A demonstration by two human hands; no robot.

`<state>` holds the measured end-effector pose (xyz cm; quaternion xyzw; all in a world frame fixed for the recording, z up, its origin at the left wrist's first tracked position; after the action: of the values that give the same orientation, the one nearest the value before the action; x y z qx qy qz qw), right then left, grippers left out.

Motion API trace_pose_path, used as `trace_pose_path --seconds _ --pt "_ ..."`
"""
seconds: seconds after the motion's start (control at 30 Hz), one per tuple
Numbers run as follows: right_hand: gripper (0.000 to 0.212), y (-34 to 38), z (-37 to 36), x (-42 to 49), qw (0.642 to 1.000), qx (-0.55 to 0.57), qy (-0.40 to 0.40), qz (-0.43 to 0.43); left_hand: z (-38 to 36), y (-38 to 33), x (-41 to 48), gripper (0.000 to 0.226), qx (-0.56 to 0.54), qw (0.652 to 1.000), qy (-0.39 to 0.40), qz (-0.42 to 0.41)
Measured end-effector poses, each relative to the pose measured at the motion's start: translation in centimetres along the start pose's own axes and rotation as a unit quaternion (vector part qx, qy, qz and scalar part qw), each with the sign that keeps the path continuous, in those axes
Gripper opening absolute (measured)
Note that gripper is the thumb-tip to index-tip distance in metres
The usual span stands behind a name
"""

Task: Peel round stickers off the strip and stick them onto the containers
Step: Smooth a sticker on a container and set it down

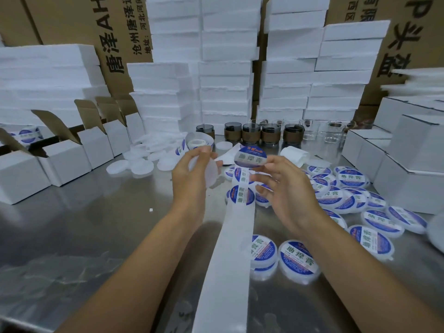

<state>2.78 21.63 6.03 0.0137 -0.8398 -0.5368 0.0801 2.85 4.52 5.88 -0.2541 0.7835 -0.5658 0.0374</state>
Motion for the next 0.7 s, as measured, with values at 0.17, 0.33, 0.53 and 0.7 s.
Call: trace_pose_path --seconds 0.17,0.33,0.53,0.7 --pt "0.012 -0.3 -0.6 -0.4 0.995 0.092 0.034 -0.034 -2.8 1.4 -1.9 0.036 -0.196 0.939 0.194 0.206" --pt "0.007 0.1 -0.6 -0.3 0.996 0.085 0.030 -0.014 -3.6 3.6 -2.3 0.056 -0.164 0.915 0.234 0.283" --pt "0.005 -0.7 -0.9 -0.3 0.998 -0.043 0.038 0.000 -3.5 3.9 -2.1 0.062 -0.184 0.916 0.244 0.261" --pt "0.008 -1.3 -1.0 -0.4 0.984 -0.170 0.047 0.020 -3.2 4.3 -1.7 0.060 -0.170 0.922 0.217 0.273"
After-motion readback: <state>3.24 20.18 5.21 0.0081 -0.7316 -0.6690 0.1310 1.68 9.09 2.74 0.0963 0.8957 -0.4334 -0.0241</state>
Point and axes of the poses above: each hand's wrist, its own x-axis towards the middle knuckle, its own z-axis out of the back of the hand, y = z × x, the point moved 6 cm from there along x, towards the middle knuckle, and after that the axes turned 1 degree about x, right-handed, at the moved point
